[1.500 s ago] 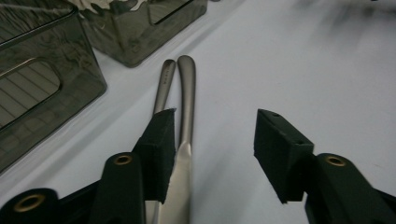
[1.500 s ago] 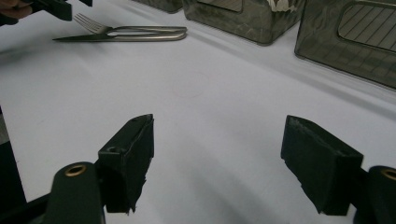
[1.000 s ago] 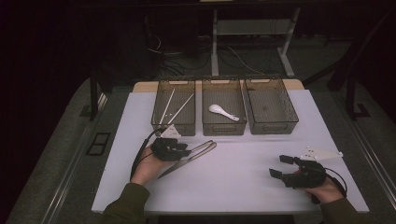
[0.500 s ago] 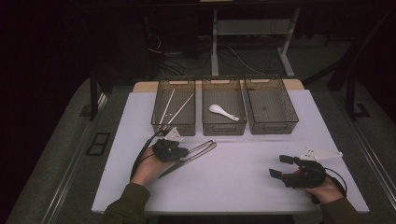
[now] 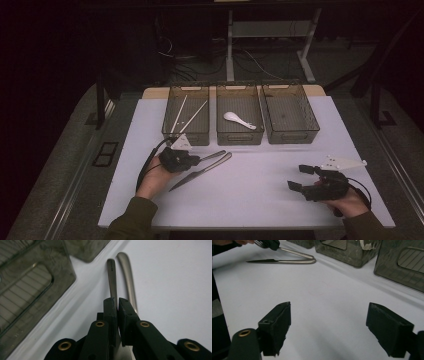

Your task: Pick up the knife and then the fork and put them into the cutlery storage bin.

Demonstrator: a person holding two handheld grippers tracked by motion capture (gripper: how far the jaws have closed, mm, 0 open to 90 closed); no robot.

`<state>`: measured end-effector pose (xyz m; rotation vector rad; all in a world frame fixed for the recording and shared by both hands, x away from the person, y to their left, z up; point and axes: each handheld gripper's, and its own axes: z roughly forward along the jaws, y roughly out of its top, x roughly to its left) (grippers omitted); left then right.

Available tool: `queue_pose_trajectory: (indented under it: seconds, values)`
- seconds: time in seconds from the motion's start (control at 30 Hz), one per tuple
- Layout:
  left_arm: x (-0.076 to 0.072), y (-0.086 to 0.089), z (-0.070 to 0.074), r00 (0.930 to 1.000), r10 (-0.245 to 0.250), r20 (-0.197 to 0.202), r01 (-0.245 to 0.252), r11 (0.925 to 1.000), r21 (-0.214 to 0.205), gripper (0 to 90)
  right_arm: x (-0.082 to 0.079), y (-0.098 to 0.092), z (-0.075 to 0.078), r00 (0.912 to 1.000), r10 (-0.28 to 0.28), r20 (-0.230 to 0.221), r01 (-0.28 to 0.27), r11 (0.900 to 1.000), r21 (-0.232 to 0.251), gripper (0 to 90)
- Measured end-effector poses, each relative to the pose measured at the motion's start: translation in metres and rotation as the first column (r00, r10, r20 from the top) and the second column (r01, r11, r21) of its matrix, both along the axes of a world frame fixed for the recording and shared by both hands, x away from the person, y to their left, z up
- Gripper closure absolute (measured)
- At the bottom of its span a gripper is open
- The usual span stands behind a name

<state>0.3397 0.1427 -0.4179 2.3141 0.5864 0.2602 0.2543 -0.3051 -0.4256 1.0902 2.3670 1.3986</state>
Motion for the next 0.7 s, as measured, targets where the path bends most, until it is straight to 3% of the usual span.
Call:
queue_pose_trajectory:
  seconds: [0.17, 0.37, 0.53, 0.7]
  values:
    - [-0.006, -0.001, 0.009, 0.9994, -0.005, 0.033, 0.005, 1.0000, 0.002, 84.7, 0.002, 0.003, 0.006, 0.9994, 0.033, 0.008, -0.033, 0.9994, -0.009, 20.0]
    - [-0.009, 0.005, 0.020, 0.9981, 0.010, 0.061, -0.008, 0.9990, -0.044, 84.7, 0.004, 0.007, 0.007, 0.9988, 0.047, 0.011, -0.047, 0.9988, -0.015, 20.0]
    - [-0.014, 0.004, 0.027, 0.9979, -0.012, 0.064, 0.019, 0.9950, -0.098, 84.7, 0.006, 0.008, 0.011, 0.9980, 0.062, 0.000, -0.062, 0.9980, 0.003, 19.9]
    - [-0.020, -0.004, 0.031, 0.9964, -0.044, 0.072, 0.052, 0.9928, -0.108, 84.7, 0.009, 0.010, 0.016, 0.9963, 0.086, -0.001, -0.086, 0.9963, 0.000, 20.1]
